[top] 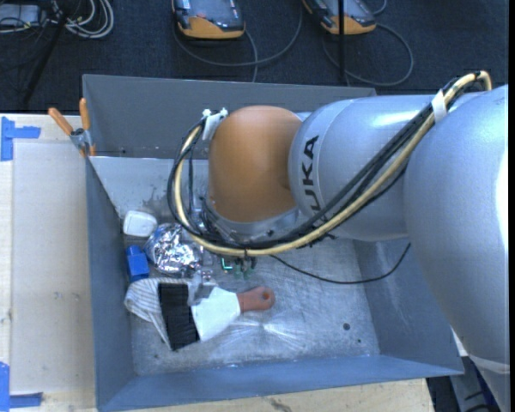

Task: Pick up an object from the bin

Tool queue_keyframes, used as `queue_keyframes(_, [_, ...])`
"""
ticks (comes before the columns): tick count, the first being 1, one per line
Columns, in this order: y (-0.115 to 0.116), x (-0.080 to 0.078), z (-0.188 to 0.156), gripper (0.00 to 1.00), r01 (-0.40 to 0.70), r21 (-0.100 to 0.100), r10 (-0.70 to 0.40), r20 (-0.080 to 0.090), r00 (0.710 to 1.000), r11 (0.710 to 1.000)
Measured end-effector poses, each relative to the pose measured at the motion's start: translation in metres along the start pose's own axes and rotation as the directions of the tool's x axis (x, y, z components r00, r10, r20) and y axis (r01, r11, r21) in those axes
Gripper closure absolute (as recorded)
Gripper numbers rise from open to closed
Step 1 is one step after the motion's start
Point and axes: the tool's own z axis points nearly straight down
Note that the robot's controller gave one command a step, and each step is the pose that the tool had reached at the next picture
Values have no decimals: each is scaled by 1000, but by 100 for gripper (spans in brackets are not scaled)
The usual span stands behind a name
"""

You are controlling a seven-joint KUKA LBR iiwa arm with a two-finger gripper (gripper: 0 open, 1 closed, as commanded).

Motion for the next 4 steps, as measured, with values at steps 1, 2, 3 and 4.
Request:
queue_keyframes(1, [-2,9,15,0,47,-1,-47,10,999,999])
queue_keyframes(2, [-8,35,68,100,472,-3,-472,-12,881,881])
queue_keyframes(3, [-8,35,68,100,472,-4,-472,-12,882,882])
queue_keyframes(4, [-8,35,68,100,476,-2,-476,-13,880,880])
